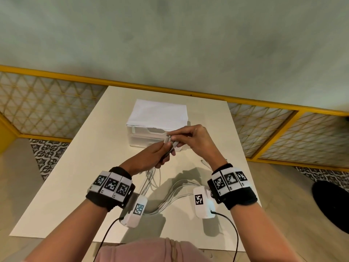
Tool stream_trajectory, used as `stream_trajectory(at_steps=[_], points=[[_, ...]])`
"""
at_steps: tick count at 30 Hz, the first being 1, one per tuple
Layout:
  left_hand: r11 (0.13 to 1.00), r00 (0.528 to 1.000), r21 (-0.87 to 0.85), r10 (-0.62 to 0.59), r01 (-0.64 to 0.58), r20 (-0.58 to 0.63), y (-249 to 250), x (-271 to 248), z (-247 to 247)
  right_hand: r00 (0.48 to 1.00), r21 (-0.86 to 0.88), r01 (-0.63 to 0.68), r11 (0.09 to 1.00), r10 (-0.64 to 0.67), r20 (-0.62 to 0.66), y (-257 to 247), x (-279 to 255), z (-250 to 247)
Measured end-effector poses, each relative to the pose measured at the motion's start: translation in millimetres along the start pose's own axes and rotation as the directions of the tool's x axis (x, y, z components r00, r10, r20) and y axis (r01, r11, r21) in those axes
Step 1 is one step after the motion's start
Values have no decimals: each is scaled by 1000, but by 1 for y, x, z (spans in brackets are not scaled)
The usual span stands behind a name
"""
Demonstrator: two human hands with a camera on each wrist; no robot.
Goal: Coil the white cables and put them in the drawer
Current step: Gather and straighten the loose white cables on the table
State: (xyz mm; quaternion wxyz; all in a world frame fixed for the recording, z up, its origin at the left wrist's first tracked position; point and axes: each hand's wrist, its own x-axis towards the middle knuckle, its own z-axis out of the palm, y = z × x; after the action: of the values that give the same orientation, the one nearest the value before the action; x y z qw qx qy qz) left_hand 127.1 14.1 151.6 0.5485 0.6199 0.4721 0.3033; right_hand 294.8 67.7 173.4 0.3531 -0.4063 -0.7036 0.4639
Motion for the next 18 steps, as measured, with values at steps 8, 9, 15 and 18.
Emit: stream_trajectory(at_steps=[8,9,15,18], points=[[1000,998,-30,0,2,59,0,4,10,998,165,-68,984,67,9,-7,-13,-9],[999,998,-36,4,-2,66,0,5,13,998,130,-57,990,58,-6,-9,-13,-8],[941,989,-311,116,-137,-87,18,14,17,984,209,-178,962,176,32,0,-18,-1],[840,971,-500,125,-214,-205,32,25,10,917,424,-333,842,185,352,9,-28,21]])
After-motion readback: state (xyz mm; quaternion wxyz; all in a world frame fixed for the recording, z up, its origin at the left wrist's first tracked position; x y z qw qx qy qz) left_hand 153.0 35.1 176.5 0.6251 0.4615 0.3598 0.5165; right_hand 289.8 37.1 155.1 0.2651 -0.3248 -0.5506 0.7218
